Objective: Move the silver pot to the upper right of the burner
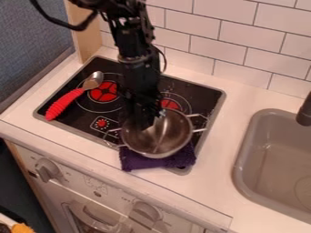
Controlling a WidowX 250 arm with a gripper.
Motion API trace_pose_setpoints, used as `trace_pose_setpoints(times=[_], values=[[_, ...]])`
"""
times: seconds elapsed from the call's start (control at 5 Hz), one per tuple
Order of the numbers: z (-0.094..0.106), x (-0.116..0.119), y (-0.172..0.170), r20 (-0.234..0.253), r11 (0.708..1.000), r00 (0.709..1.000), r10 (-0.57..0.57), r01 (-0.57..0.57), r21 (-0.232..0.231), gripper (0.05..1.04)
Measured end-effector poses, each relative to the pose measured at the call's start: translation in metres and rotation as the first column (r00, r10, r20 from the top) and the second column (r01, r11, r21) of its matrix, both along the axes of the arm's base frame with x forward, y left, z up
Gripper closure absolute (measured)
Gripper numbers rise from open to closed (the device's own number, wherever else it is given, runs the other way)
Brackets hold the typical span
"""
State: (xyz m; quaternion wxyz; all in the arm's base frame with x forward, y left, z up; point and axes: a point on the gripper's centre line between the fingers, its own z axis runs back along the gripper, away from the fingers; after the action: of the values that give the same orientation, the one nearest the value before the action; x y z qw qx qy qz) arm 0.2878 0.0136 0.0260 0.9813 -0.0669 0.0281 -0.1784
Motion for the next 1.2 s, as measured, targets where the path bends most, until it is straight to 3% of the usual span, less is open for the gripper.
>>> trace_pose_setpoints(times=[0.2,0.4,0.8,1.2], values=[[-0.001,0.002,0.001,-0.003,1.000,1.000,0.003,-0.003,0.004,0.918],[-0.001,0.002,0.002,-0.001,1.000,1.000,0.008,-0.008,0.004,0.980],[0.001,0.005,0.006,0.005,0.999,0.999,0.038,-0.038,-0.016,0.992],[0.021,0.027,0.026,0.036,0.986,0.990,0.138,-0.134,-0.098,1.001]])
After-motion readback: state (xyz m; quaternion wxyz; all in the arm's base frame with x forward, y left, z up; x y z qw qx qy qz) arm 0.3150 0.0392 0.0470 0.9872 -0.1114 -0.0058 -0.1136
